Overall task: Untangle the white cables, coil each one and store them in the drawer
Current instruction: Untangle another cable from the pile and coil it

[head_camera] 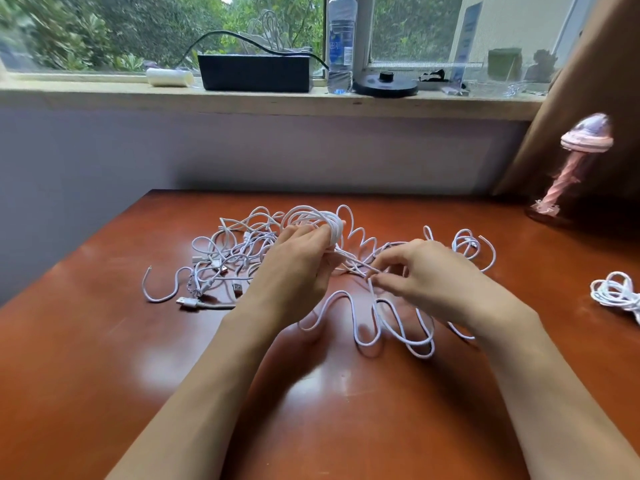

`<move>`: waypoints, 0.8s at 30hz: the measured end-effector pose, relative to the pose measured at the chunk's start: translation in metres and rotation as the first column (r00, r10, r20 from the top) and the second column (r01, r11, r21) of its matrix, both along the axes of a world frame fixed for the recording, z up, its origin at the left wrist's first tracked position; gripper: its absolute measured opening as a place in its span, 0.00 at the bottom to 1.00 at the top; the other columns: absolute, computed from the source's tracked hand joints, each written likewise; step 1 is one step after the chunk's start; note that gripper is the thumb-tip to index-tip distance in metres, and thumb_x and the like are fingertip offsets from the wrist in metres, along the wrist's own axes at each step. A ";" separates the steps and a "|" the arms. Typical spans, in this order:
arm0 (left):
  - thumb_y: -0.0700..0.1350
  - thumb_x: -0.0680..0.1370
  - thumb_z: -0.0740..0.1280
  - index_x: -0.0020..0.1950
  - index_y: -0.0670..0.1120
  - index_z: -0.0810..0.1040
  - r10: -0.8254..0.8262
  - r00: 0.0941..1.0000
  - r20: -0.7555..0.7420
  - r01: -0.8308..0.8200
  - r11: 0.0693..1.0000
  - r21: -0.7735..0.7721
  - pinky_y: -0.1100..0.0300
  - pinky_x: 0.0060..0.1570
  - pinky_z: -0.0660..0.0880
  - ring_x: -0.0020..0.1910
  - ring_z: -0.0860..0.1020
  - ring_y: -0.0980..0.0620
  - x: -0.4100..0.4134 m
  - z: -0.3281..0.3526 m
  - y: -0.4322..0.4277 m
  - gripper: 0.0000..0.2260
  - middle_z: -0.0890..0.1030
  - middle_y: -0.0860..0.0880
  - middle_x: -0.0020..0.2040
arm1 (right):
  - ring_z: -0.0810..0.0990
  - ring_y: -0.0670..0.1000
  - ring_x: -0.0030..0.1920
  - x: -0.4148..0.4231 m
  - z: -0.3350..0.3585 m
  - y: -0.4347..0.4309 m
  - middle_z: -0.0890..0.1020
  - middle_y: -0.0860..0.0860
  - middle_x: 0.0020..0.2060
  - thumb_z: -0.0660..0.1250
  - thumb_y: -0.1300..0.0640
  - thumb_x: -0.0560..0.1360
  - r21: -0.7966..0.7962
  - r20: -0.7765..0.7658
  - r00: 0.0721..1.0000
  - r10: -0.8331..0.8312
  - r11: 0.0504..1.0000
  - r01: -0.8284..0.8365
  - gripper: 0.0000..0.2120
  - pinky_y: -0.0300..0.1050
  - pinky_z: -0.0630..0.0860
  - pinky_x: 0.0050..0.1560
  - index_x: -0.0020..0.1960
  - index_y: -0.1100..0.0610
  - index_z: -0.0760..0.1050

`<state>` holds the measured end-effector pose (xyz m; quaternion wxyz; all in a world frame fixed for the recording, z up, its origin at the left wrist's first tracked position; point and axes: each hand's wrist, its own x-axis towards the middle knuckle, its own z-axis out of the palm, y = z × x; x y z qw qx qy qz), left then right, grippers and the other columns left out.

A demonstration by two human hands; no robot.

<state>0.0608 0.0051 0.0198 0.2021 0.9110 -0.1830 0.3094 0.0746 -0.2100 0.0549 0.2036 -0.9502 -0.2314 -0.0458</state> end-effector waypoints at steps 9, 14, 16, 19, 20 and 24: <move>0.46 0.78 0.67 0.50 0.44 0.77 0.007 0.999 0.052 -0.007 1.000 0.005 0.53 0.51 0.69 0.46 0.77 0.42 0.002 0.002 0.000 0.06 0.81 0.47 0.44 | 0.82 0.52 0.47 -0.004 0.003 0.006 0.84 0.45 0.39 0.68 0.39 0.78 -0.010 0.234 0.958 -0.165 0.985 0.172 0.08 0.49 0.78 0.47 0.49 0.40 0.83; 0.44 0.78 0.68 0.45 0.45 0.75 0.019 0.997 0.079 -0.019 1.000 -0.009 0.51 0.49 0.70 0.42 0.75 0.41 0.002 0.003 -0.001 0.04 0.80 0.47 0.41 | 0.82 0.51 0.48 -0.006 0.003 0.008 0.85 0.45 0.41 0.66 0.40 0.79 -0.095 0.231 0.965 -0.125 0.984 0.150 0.09 0.48 0.78 0.47 0.52 0.41 0.82; 0.43 0.78 0.68 0.44 0.44 0.75 0.026 0.996 0.090 -0.026 1.000 -0.001 0.52 0.49 0.69 0.42 0.75 0.41 0.002 0.004 0.000 0.04 0.80 0.47 0.41 | 0.81 0.51 0.48 -0.005 0.002 0.008 0.84 0.44 0.40 0.66 0.41 0.79 -0.098 0.161 0.984 -0.078 0.991 0.095 0.09 0.47 0.77 0.48 0.52 0.42 0.82; 0.44 0.77 0.66 0.44 0.42 0.76 0.052 0.994 0.095 -0.052 0.999 -0.003 0.51 0.50 0.71 0.43 0.76 0.41 0.001 0.005 0.002 0.06 0.81 0.46 0.42 | 0.81 0.47 0.43 0.001 -0.003 0.007 0.83 0.43 0.36 0.68 0.46 0.80 0.003 -0.026 0.998 0.049 0.999 -0.049 0.05 0.49 0.79 0.48 0.51 0.41 0.82; 0.44 0.77 0.66 0.44 0.42 0.76 0.058 0.994 0.096 -0.058 0.998 -0.001 0.50 0.50 0.72 0.44 0.76 0.40 0.001 0.006 0.002 0.06 0.81 0.46 0.43 | 0.81 0.46 0.42 0.002 -0.004 0.006 0.83 0.43 0.37 0.68 0.49 0.80 0.037 -0.070 0.994 0.081 0.996 -0.079 0.05 0.51 0.80 0.48 0.51 0.40 0.82; 0.44 0.78 0.67 0.45 0.41 0.77 0.039 0.995 0.094 -0.036 0.999 -0.036 0.49 0.51 0.73 0.46 0.77 0.41 0.003 0.005 0.005 0.07 0.82 0.47 0.45 | 0.78 0.46 0.41 0.005 -0.005 0.003 0.79 0.38 0.33 0.66 0.51 0.81 0.070 0.034 0.998 0.053 0.996 -0.056 0.08 0.50 0.79 0.48 0.50 0.39 0.81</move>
